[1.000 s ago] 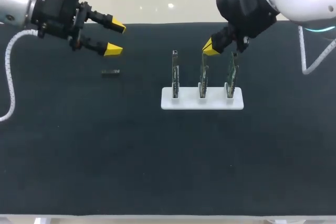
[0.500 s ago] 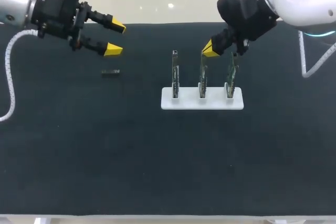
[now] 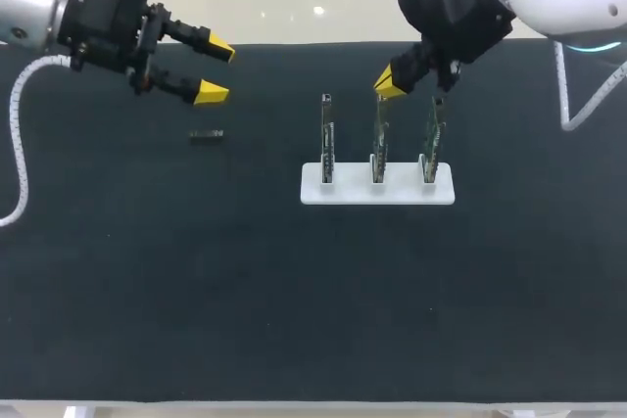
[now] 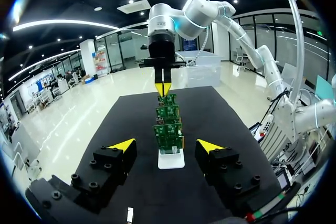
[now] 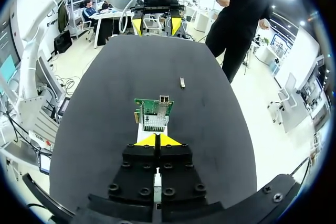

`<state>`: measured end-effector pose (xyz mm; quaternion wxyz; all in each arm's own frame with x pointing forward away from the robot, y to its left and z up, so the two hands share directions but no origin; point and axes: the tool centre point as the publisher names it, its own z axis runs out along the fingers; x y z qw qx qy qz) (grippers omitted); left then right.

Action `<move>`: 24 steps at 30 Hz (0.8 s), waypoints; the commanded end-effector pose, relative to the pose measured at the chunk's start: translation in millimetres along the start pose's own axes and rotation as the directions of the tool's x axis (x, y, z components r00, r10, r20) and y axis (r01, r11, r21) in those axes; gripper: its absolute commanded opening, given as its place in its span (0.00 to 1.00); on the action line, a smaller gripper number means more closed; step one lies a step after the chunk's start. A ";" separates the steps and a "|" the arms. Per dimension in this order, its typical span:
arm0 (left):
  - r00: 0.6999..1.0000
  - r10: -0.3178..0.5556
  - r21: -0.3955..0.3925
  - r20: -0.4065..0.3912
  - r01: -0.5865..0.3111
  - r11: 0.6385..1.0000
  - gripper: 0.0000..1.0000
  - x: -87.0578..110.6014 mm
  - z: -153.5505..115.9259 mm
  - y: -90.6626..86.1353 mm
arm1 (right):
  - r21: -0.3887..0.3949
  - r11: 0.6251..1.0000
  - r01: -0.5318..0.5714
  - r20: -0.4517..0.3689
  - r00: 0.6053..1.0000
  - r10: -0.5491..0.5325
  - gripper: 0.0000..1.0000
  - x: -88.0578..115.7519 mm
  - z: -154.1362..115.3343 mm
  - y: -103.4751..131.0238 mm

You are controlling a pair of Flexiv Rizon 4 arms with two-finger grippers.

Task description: Pick up the optical module with the left hand, and insert it into the network port with the right hand.

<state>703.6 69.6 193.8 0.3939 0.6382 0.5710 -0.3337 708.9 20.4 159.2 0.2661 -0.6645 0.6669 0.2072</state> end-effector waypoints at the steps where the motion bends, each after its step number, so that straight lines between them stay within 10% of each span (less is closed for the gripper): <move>1: 1.000 -0.001 -0.001 -0.003 0.001 1.000 1.00 -0.3 0.3 0.0 | -0.001 1.000 -0.001 0.011 1.000 0.001 0.00 2.5 3.5 -1.2; 24: 1.000 -0.001 -0.001 -0.003 0.001 1.000 1.00 -0.3 0.3 0.0 | 0.008 1.000 -0.005 0.040 0.999 0.005 0.00 15.7 21.8 0.4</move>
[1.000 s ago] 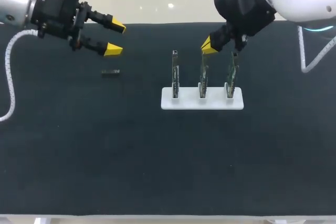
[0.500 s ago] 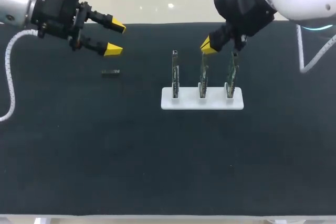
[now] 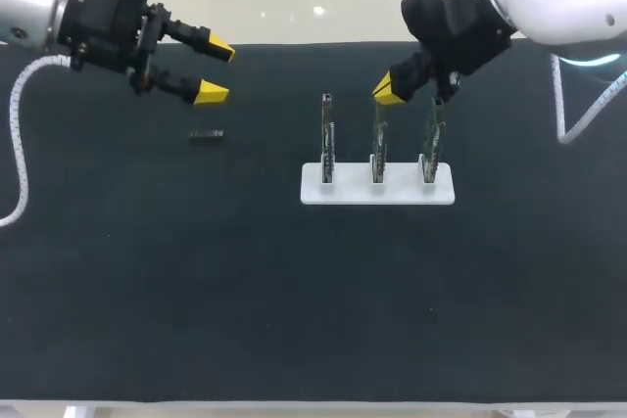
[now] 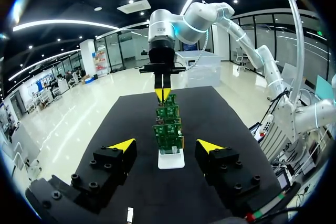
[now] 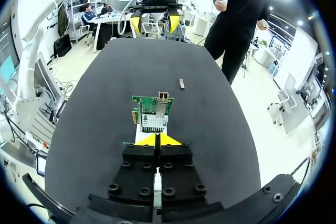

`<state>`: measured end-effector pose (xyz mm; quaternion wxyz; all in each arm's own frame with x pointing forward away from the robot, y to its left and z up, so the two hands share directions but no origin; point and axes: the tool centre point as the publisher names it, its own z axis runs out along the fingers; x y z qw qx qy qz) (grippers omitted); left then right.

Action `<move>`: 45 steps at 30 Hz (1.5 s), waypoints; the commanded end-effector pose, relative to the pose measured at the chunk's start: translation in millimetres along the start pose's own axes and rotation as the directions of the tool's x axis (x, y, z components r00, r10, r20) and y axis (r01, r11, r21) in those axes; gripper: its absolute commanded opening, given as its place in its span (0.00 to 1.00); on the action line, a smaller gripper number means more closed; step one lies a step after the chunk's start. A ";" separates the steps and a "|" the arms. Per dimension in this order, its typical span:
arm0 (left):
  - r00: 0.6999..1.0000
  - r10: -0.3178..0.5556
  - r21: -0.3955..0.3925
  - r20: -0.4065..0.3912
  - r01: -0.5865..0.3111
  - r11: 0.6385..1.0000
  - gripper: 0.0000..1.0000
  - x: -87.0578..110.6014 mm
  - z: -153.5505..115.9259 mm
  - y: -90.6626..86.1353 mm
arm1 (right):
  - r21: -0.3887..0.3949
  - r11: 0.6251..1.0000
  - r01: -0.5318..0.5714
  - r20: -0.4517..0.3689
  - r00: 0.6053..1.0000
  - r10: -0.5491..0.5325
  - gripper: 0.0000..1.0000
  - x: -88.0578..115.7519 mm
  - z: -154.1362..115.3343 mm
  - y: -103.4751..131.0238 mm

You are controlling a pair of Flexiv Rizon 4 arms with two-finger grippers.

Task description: Pick up the optical module with the left hand, and insert it into the network port with the right hand.

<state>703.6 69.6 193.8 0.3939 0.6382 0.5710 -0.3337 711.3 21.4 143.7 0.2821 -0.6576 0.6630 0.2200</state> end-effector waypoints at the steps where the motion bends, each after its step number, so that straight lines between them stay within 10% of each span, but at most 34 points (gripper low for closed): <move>1: 1.000 -0.001 -0.001 -0.003 0.001 1.000 1.00 -0.3 0.3 0.0 | 0.003 1.000 0.000 -0.006 1.000 0.001 0.00 7.5 9.4 1.8; 26: 1.000 -0.001 -0.001 -0.003 0.001 1.000 1.00 -0.3 0.3 0.0 | -0.019 1.000 0.017 -0.043 0.999 -0.018 0.00 -14.0 -44.8 -6.3; 45: 1.000 -0.001 -0.001 -0.003 0.001 1.000 1.00 -0.3 0.3 0.0 | -0.037 0.999 0.033 -0.073 0.997 -0.035 0.00 38.0 -129.8 3.8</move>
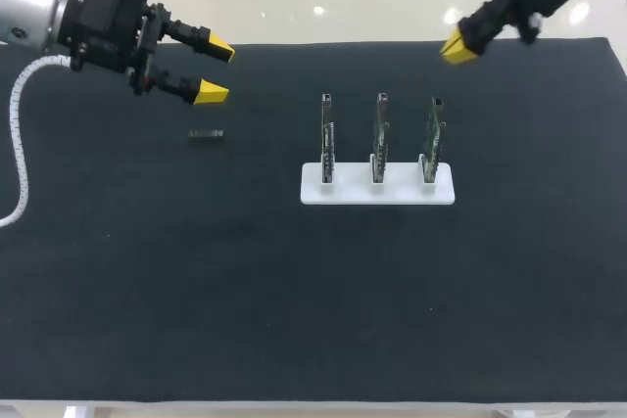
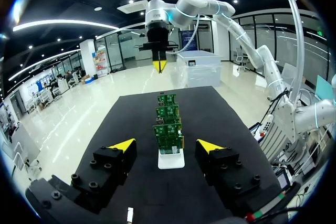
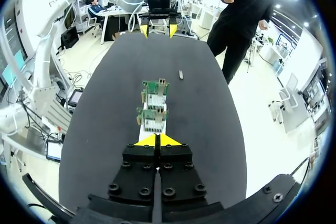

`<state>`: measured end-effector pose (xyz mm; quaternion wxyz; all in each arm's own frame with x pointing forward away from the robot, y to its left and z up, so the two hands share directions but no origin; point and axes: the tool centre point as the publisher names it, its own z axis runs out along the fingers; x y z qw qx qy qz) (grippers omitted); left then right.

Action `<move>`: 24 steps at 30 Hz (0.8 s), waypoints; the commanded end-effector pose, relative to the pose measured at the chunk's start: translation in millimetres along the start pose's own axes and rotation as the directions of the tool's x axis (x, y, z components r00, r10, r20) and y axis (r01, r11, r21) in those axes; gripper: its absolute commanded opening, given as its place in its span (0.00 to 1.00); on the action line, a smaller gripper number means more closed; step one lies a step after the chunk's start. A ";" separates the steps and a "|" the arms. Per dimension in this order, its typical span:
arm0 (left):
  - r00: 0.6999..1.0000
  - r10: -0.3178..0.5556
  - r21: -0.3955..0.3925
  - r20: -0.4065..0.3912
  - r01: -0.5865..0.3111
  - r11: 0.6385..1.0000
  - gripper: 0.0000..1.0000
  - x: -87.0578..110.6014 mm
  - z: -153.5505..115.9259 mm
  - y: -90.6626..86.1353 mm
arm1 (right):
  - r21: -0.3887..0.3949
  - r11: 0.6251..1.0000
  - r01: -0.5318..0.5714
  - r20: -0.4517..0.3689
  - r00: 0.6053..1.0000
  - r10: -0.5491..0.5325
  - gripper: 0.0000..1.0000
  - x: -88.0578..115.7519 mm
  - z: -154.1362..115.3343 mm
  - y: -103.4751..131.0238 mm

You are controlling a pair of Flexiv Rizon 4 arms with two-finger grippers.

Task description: Pick up the optical module with the left hand, and insert it into the network port with the right hand.

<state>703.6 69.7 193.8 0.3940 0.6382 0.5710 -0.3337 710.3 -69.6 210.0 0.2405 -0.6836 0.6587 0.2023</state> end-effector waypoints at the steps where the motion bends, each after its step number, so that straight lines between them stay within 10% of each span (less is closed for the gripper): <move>1: 1.000 -0.001 -0.001 -0.003 0.001 1.000 1.00 -0.3 0.3 0.0 | 0.012 1.000 0.001 0.014 1.000 -0.001 0.00 19.7 -22.0 13.3; 18: 1.000 -0.001 -0.001 -0.003 0.001 1.000 1.00 -0.3 0.3 0.0 | 0.028 1.000 -0.014 0.042 0.999 0.013 0.00 59.5 -55.7 17.8; 20: 1.000 -0.001 -0.001 -0.003 0.001 1.000 1.00 -0.3 0.3 0.0 | 0.028 1.000 -0.001 0.035 0.999 0.000 1.00 54.7 -58.4 16.4; 24: 1.000 -0.001 -0.001 -0.003 0.001 1.000 1.00 -0.3 0.3 0.0 | 0.023 1.000 -0.008 0.043 0.999 0.007 1.00 52.3 -58.8 16.0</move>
